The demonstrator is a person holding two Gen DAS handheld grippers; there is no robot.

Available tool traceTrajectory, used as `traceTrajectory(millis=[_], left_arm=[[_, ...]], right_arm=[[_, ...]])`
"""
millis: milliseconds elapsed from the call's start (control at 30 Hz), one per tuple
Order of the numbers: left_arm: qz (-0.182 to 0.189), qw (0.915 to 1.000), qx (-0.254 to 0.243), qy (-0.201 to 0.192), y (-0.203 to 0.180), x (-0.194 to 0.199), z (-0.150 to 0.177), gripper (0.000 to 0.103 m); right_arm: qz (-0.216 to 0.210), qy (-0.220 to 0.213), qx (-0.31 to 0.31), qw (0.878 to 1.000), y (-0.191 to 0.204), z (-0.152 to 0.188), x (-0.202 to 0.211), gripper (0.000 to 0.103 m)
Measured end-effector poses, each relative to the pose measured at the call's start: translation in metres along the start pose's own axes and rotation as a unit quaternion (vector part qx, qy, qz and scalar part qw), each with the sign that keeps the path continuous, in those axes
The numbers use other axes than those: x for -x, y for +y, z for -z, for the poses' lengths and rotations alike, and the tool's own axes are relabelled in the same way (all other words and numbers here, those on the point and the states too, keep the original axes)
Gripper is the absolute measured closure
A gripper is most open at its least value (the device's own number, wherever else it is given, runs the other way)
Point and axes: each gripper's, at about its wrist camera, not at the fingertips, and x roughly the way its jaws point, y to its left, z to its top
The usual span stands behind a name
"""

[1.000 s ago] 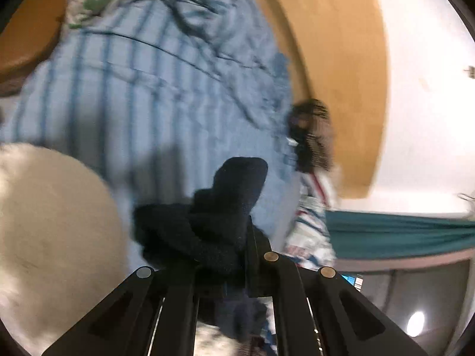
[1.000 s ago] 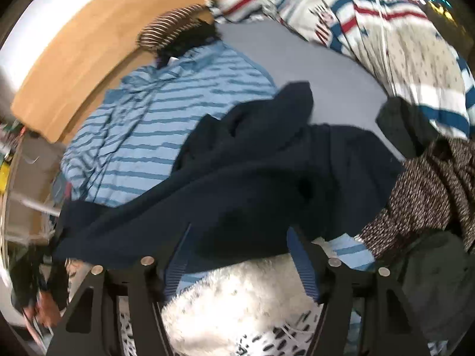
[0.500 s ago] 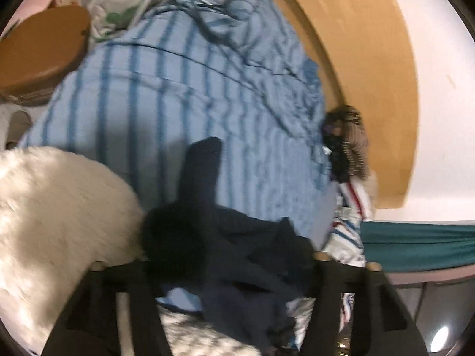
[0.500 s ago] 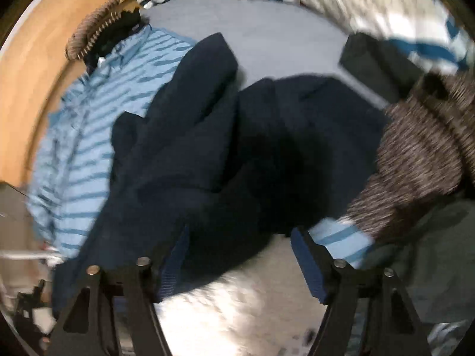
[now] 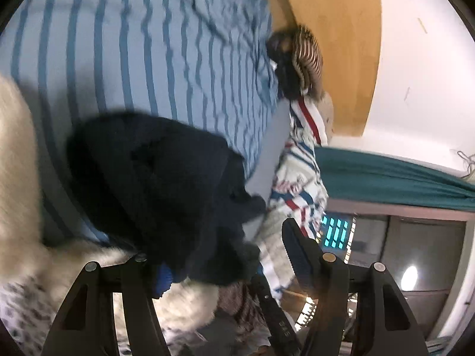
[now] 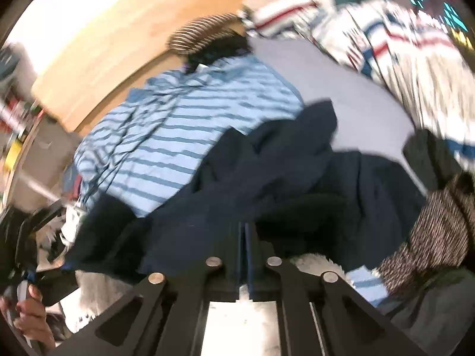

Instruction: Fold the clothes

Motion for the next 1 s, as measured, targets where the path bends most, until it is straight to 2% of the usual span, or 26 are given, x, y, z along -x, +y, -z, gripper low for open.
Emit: traceTrajectory(millis=[67, 200, 267, 367, 433, 500, 600, 667, 700, 733, 767, 800, 833, 867, 900, 1000], left_arm=[[0.016, 0.9987, 0.013, 0.048, 0.006, -0.02, 0.006, 0.037], [0.017, 0.9955, 0.037, 0.085, 0.014, -0.038, 0.015, 0.037], [0.005, 0.9962, 0.026, 0.083, 0.011, -0.037, 0.019, 0.037], [-0.046, 0.9972, -0.015, 0.057, -0.004, -0.028, 0.017, 0.037], [-0.082, 0.9933, -0.073, 0.036, -0.022, -0.025, 0.021, 0.037], [-0.118, 0.9841, -0.132, 0.015, -0.039, -0.022, 0.025, 0.037], [-0.148, 0.9626, -0.225, 0.031, -0.062, -0.034, 0.041, 0.037], [-0.169, 0.9448, -0.277, 0.045, -0.073, -0.048, 0.054, 0.037], [-0.177, 0.9404, -0.285, 0.055, -0.072, -0.056, 0.059, 0.037], [-0.186, 0.9357, -0.293, 0.065, -0.072, -0.064, 0.063, 0.037], [-0.194, 0.9309, -0.301, 0.074, -0.071, -0.073, 0.067, 0.037], [-0.204, 0.9307, -0.292, 0.081, -0.068, -0.081, 0.069, 0.037], [-0.213, 0.9316, -0.284, 0.081, -0.064, -0.086, 0.069, 0.037], [-0.221, 0.9323, -0.275, 0.081, -0.061, -0.09, 0.069, 0.037], [-0.224, 0.9336, -0.269, 0.077, -0.06, -0.091, 0.067, 0.037], [-0.233, 0.9423, -0.24, 0.013, -0.058, -0.073, 0.055, 0.037]], right_arm=[[-0.005, -0.013, 0.025, 1.0, 0.015, 0.002, 0.012, 0.102], [0.003, -0.034, 0.073, 0.997, 0.037, 0.002, 0.028, 0.102], [0.009, -0.041, 0.064, 0.997, 0.035, -0.002, 0.035, 0.102], [0.02, -0.05, 0.037, 0.998, 0.022, -0.006, 0.045, 0.102], [0.033, -0.054, 0.006, 0.998, 0.006, -0.008, 0.05, 0.099], [0.051, -0.046, -0.029, 0.997, -0.017, -0.007, 0.05, 0.097], [0.052, -0.018, -0.086, 0.995, -0.053, -0.001, 0.039, 0.097], [0.042, 0.003, -0.132, 0.99, -0.079, 0.006, 0.029, 0.097], [0.038, 0.01, -0.147, 0.988, -0.088, 0.009, 0.026, 0.096], [0.033, 0.018, -0.161, 0.986, -0.097, 0.013, 0.022, 0.094], [0.024, 0.03, -0.172, 0.984, -0.105, 0.016, 0.016, 0.084], [0.015, 0.041, -0.176, 0.983, -0.109, 0.019, 0.011, 0.073], [0.007, 0.053, -0.18, 0.982, -0.114, 0.022, 0.006, 0.048], [-0.002, 0.063, -0.184, 0.981, -0.117, 0.025, 0.001, 0.043], [-0.012, 0.069, -0.185, 0.98, -0.118, 0.026, -0.005, 0.043], [-0.031, 0.081, -0.186, 0.979, -0.116, 0.026, -0.021, 0.043]])
